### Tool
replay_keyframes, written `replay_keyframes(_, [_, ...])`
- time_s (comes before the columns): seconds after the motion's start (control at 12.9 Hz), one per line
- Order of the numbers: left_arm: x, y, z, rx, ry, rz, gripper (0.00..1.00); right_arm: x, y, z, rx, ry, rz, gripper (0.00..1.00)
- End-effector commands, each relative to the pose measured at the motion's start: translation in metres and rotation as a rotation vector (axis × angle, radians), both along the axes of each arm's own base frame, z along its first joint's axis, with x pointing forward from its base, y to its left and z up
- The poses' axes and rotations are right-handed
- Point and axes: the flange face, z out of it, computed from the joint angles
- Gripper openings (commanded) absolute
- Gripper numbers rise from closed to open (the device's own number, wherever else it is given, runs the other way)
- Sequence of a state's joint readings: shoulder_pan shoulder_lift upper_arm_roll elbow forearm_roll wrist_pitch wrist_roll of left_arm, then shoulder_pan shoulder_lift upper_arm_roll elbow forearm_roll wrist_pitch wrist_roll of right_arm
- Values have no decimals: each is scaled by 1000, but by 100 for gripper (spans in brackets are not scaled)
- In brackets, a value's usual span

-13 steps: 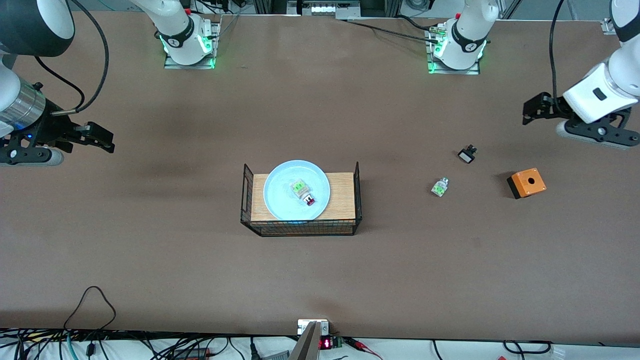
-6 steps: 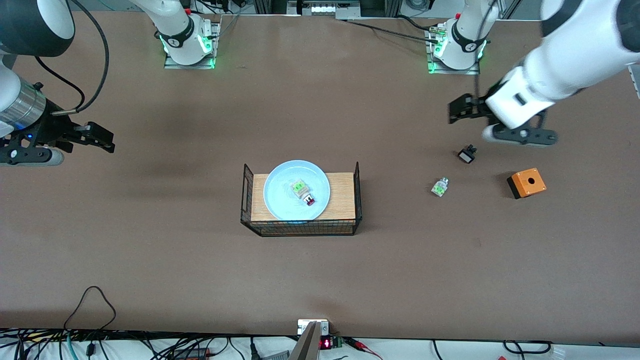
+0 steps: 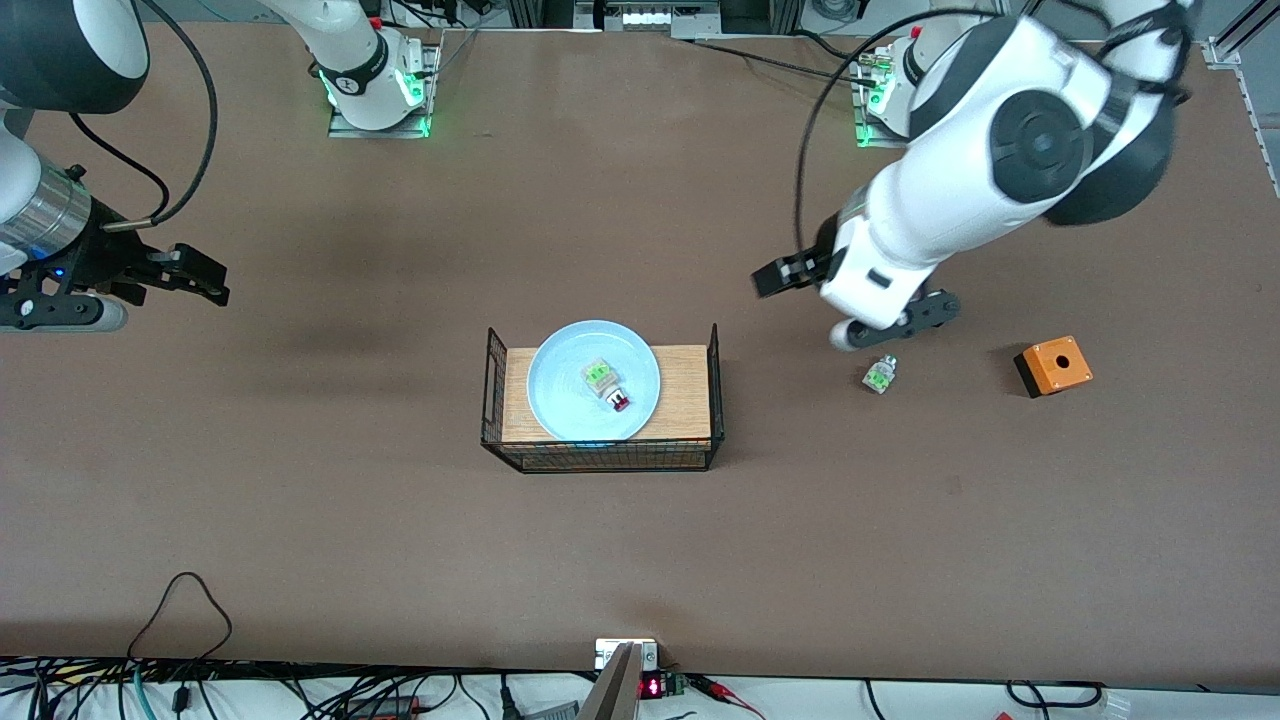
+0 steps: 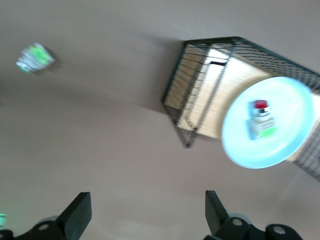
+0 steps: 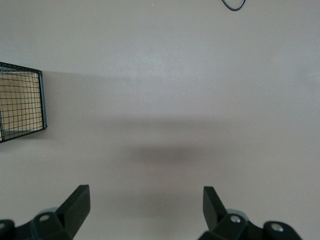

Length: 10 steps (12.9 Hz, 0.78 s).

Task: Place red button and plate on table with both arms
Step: 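Lower the left gripper over the red button on the plate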

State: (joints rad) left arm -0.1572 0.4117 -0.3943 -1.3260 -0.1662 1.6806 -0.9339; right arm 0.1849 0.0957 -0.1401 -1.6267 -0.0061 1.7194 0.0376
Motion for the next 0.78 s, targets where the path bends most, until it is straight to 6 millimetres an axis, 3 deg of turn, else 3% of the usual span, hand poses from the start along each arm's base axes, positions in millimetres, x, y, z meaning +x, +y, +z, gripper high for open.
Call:
replay_keyframes(0.0, [6, -62, -8, -54, 3, 127, 100, 0, -1, 3, 5, -4, -5, 100])
replay_keyframes(0.23, [8, -114, -12, -145, -56, 142, 100, 0, -3, 2, 5, -1, -12, 100])
replay_keyframes(0.39, [13, -132, -25, -195, -95, 156, 100, 0, -3, 2, 5, 0, -13, 100])
replay_keyframes(0.47, [6, -146, -32, -197, -106, 137, 100, 0, -2, 1, 4, 2, -11, 100])
replay_keyframes(0.7, [9, -151, -67, -175, -60, 139, 100, 1, -1, -1, 4, 6, -6, 100])
